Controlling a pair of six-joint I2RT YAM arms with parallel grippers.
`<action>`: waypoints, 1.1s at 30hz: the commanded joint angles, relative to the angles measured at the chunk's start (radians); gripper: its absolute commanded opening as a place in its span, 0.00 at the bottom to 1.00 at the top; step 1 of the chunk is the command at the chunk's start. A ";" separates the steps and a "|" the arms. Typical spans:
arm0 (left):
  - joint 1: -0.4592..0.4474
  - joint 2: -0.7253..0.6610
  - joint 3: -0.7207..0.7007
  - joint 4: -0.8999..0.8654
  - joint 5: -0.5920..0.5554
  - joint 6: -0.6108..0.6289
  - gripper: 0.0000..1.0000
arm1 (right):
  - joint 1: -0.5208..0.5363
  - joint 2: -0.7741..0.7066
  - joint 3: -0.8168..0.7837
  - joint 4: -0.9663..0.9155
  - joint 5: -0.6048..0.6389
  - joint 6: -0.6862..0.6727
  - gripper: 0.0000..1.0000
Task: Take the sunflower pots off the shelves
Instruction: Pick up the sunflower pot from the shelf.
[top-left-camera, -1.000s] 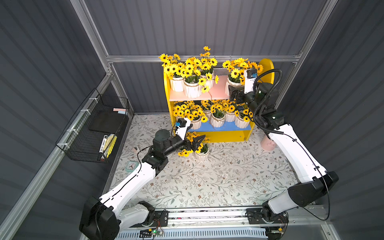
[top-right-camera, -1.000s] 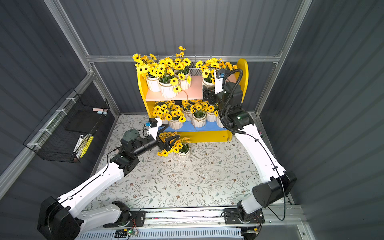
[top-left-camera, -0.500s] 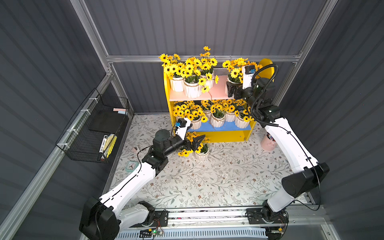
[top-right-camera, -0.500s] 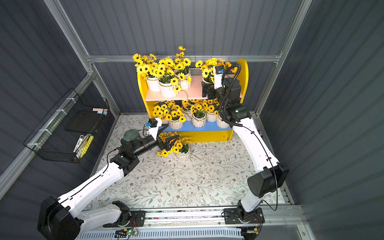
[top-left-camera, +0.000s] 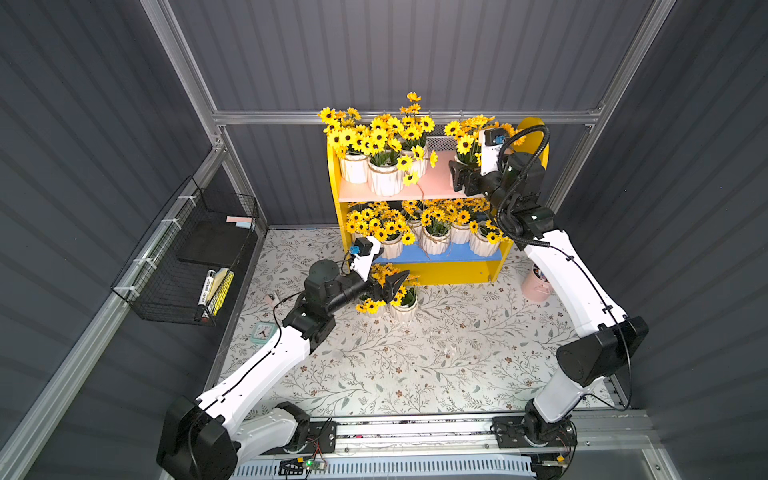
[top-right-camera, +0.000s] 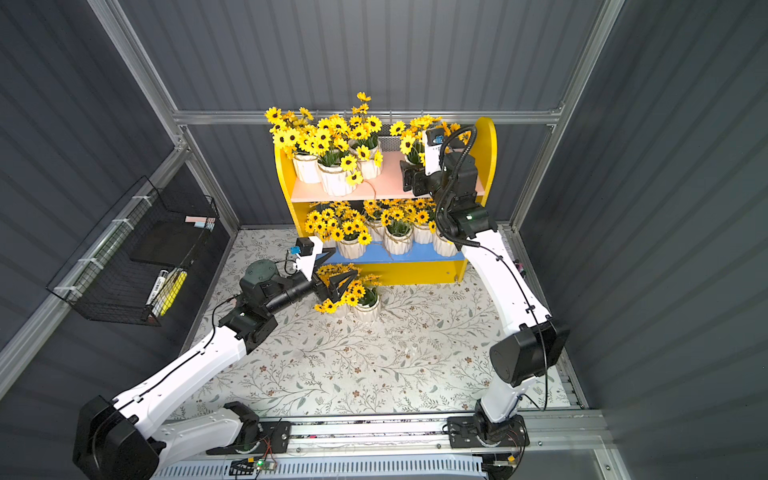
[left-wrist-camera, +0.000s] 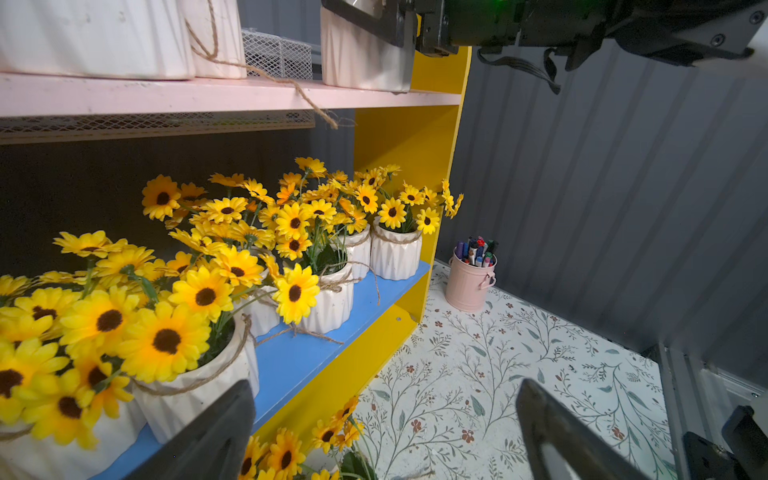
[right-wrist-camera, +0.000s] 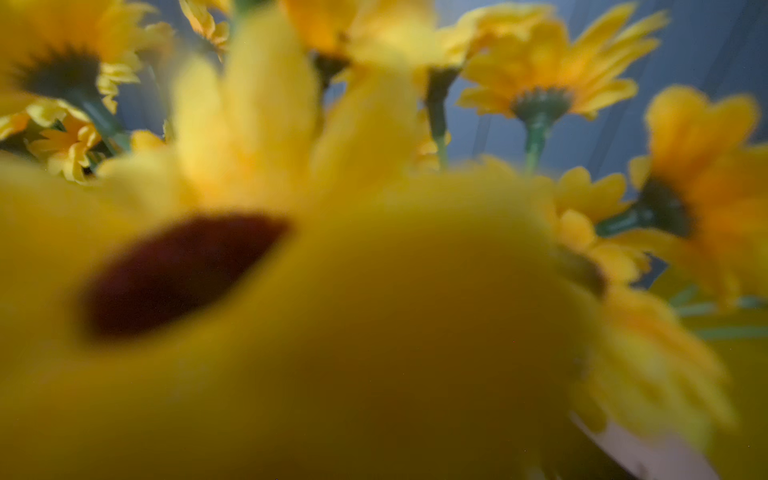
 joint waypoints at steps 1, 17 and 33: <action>-0.001 -0.032 -0.011 0.002 -0.011 0.026 0.99 | -0.005 -0.015 -0.036 0.016 0.000 -0.045 0.70; -0.001 -0.037 -0.007 -0.007 -0.015 0.036 0.99 | -0.003 -0.078 -0.020 0.069 -0.062 -0.036 0.00; 0.000 -0.036 -0.001 -0.007 -0.010 0.034 1.00 | 0.046 -0.152 -0.011 0.071 -0.067 -0.081 0.00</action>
